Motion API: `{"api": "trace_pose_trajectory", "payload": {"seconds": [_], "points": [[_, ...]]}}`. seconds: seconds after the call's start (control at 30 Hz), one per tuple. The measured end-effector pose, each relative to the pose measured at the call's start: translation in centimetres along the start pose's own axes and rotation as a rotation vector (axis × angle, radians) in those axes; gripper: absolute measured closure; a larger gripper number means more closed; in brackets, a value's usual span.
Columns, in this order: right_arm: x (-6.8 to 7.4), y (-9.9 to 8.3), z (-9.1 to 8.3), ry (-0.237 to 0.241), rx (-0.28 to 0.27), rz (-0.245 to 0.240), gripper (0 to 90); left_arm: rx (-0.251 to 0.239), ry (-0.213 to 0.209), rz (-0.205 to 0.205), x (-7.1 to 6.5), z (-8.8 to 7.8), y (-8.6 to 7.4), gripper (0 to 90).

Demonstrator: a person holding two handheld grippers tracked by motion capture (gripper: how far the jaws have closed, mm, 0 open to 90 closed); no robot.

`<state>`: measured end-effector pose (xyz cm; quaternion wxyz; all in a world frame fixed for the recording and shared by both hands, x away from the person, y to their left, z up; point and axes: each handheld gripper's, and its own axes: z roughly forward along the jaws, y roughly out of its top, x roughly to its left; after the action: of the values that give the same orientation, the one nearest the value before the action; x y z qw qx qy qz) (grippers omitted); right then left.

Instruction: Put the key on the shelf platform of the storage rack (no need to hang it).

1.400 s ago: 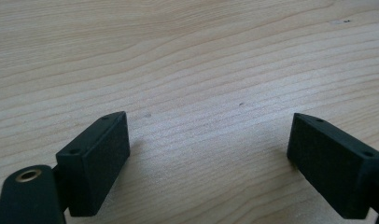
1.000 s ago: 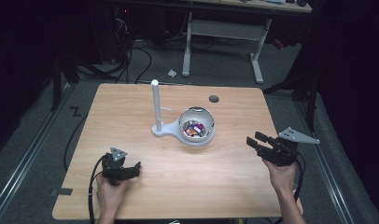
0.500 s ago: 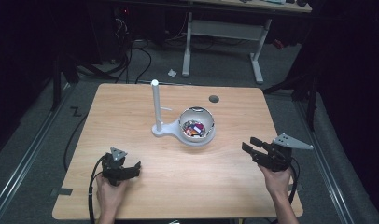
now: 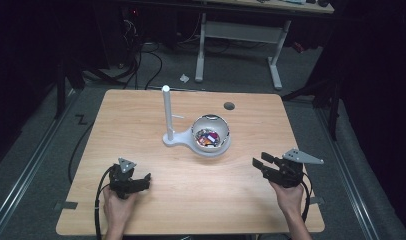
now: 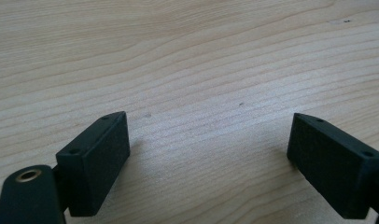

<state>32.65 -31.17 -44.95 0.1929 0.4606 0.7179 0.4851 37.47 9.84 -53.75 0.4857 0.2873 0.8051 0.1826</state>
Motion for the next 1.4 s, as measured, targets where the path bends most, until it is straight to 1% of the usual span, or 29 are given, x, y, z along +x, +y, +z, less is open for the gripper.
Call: {"api": "trace_pose_trajectory", "payload": {"seconds": [0.27, 0.47, 0.57, 0.67, 0.83, 0.97, 1.0, 1.07, 1.17, 1.4], "points": [[0.2, -1.4, 1.4, 0.004, 0.029, 0.014, 50.8, 0.000, 0.000, -0.001, 0.0, 0.0, 0.0, 13.3], [0.3, -2.0, 2.2, 0.004, 0.047, 0.014, 50.8, 0.000, 0.000, 0.000, 0.0, 0.0, 0.0, 13.3], [0.3, -2.4, 2.7, 0.006, 0.060, 0.026, 50.8, 0.000, 0.000, -0.001, 0.0, 0.0, 0.0, 13.3], [0.3, -2.7, 3.2, 0.006, 0.071, 0.028, 50.9, -0.001, 0.001, -0.001, 0.0, 0.0, 0.0, 13.3], [0.4, -3.2, 4.0, 0.000, 0.090, 0.025, 50.8, -0.001, 0.000, 0.000, 0.0, 0.0, 0.0, 13.3], [0.4, -3.6, 4.6, -0.016, 0.117, 0.019, 49.7, -0.001, 0.001, -0.001, 0.0, 0.0, 0.0, 13.3], [0.4, -3.7, 4.7, -0.022, 0.122, 0.008, 49.7, 0.000, 0.001, -0.001, 0.0, 0.0, 0.0, 13.3], [0.3, -3.9, 4.9, -0.027, 0.135, 0.009, 49.3, 0.000, 0.001, -0.001, 0.0, 0.0, 0.0, 13.3], [0.2, -4.2, 5.2, -0.047, 0.150, -0.002, 48.7, -0.001, 0.001, -0.001, 0.0, 0.0, 0.0, 13.3], [-0.2, -4.8, 5.9, -0.099, 0.188, -0.007, 47.4, 0.000, 0.001, -0.001, 0.0, 0.0, 0.0, 13.3]]}}
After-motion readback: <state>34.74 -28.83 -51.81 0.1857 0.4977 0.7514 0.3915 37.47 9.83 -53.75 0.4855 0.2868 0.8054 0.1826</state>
